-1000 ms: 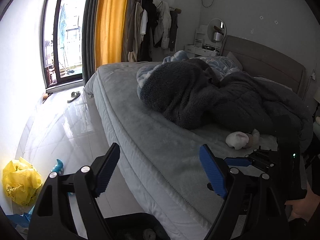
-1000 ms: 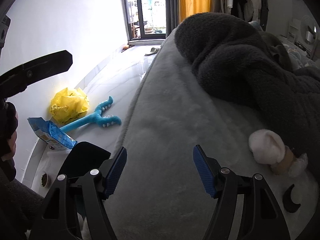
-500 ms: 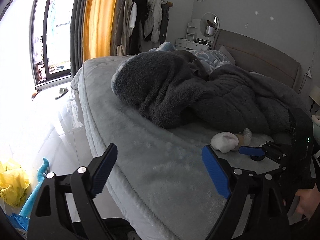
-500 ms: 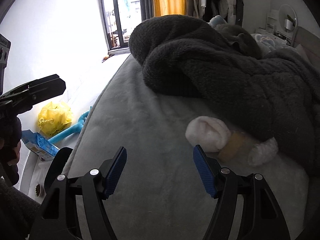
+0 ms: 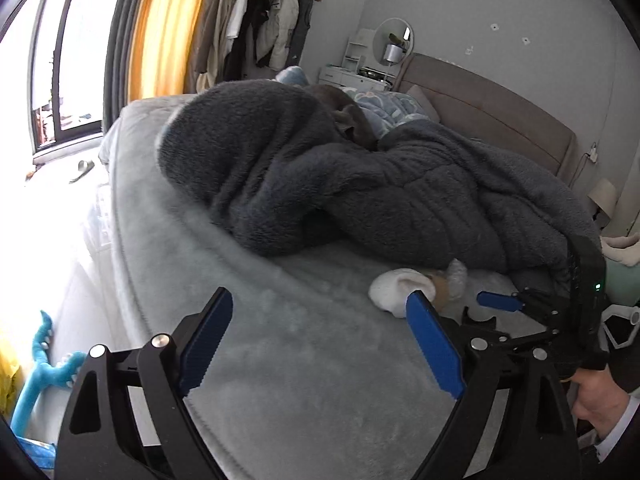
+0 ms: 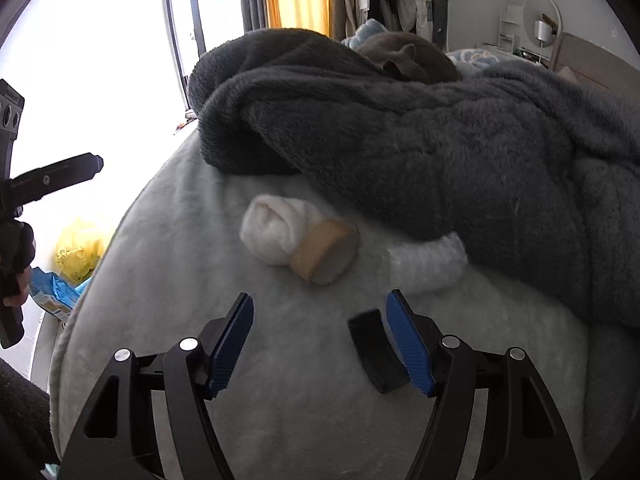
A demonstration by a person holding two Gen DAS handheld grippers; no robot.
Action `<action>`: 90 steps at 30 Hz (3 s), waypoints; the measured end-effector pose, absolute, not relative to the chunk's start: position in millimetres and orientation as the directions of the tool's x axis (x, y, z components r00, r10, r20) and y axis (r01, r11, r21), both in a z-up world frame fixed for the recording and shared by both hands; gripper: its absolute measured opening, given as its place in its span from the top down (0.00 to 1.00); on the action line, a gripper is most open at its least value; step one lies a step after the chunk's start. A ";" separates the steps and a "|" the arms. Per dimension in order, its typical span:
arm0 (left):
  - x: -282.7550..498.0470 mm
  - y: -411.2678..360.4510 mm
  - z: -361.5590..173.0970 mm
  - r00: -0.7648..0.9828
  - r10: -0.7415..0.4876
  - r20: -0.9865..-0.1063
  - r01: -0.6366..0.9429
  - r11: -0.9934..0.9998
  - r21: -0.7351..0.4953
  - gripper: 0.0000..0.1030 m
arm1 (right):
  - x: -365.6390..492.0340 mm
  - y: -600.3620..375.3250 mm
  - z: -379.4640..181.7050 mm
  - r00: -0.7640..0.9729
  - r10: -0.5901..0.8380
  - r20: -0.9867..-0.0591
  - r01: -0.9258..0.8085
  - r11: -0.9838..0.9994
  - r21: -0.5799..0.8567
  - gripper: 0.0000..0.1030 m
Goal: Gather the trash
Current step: 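Reach the right tool to another black curved piece and grasp it, then grasp the white cotton ball with the left tool while the right tool holds the black piece, then carry the cotton ball with the left tool over the bin while the right tool carries the black piece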
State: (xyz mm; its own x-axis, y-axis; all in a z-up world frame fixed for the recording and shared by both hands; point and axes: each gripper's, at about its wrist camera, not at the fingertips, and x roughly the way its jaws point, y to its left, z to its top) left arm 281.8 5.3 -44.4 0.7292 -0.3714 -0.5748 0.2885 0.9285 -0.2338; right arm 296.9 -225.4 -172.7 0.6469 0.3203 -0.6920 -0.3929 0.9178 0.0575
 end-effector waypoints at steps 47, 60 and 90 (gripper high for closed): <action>342.2 -81.5 -124.5 0.537 -0.584 -0.609 0.259 0.801 -0.539 0.51 | 287.1 -282.3 -185.7 0.610 0.433 -0.664 -0.411 0.889 0.202 0.75; 327.9 -79.8 -98.8 0.634 -0.478 -0.608 0.288 0.876 -0.388 0.64 | 288.9 -277.3 -175.1 0.611 0.436 -0.660 -0.407 0.889 0.211 0.76; 274.3 -1.7 -62.1 0.663 -0.409 -0.627 0.311 0.912 -0.265 0.72 | 301.3 -172.6 -148.9 0.583 0.477 -0.657 -0.492 0.852 0.181 0.76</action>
State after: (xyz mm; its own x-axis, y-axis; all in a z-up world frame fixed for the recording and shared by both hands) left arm 274.3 -1.7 -62.1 0.6630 -0.4086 -0.6273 0.3113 0.9125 -0.2655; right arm 301.3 -172.6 -148.9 0.5834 0.4771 -0.6573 -0.4920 0.8515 0.1813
